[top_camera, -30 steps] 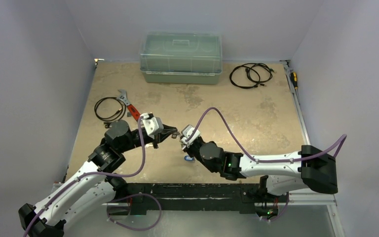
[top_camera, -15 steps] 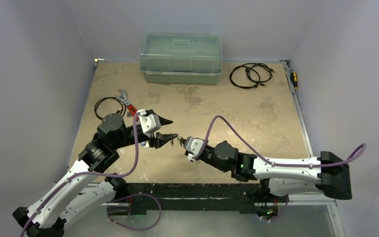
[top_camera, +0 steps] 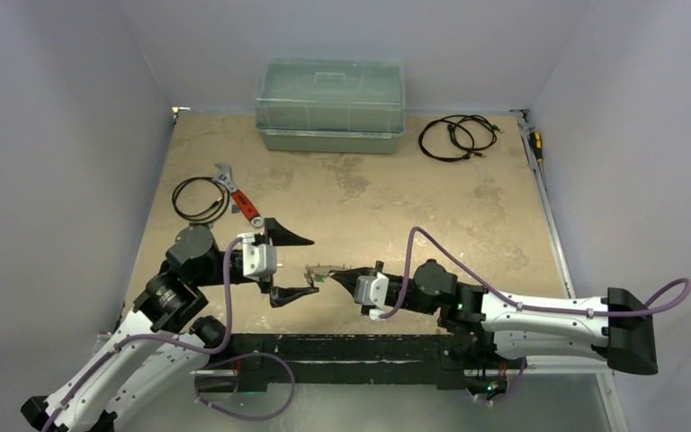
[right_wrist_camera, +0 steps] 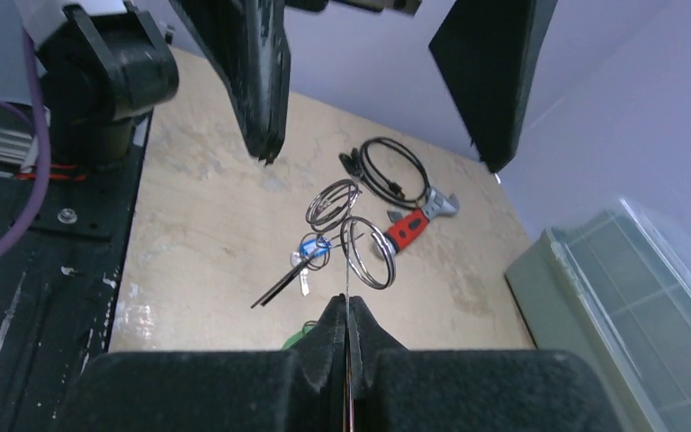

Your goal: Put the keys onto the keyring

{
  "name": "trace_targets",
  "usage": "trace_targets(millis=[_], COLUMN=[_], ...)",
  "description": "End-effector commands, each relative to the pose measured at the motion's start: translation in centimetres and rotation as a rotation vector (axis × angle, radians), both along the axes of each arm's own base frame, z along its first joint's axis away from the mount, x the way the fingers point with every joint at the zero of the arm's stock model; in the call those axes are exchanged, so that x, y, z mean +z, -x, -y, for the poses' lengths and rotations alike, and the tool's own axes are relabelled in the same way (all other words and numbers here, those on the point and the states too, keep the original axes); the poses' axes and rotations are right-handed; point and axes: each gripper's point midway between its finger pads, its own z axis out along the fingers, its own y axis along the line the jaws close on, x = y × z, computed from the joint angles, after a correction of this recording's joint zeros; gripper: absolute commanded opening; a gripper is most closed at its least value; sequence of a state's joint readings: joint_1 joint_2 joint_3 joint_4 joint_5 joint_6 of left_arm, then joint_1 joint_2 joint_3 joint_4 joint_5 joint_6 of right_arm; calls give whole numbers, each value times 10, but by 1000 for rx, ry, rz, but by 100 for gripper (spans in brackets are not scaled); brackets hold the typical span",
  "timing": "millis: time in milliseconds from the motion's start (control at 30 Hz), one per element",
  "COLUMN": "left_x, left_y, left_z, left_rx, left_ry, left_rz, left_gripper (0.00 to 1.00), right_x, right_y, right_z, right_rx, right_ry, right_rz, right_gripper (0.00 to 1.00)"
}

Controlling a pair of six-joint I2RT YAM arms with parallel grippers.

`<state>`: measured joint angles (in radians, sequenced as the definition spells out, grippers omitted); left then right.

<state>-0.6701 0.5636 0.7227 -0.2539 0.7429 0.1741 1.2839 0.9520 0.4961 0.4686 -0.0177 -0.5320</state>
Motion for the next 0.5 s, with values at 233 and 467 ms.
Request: trace_targets(millis=[233, 467], left_x=[-15, -25], left_y=[-1, -5], left_z=[15, 24], left_rx=[-94, -132], left_ry=[-7, -34], left_rz=[53, 28], left_gripper=[75, 48], right_x=[41, 46], right_y=[21, 20], right_z=[1, 2], right_rx=[127, 130], right_ry=[-121, -139], right_rz=[42, 35], right_gripper=[0, 0])
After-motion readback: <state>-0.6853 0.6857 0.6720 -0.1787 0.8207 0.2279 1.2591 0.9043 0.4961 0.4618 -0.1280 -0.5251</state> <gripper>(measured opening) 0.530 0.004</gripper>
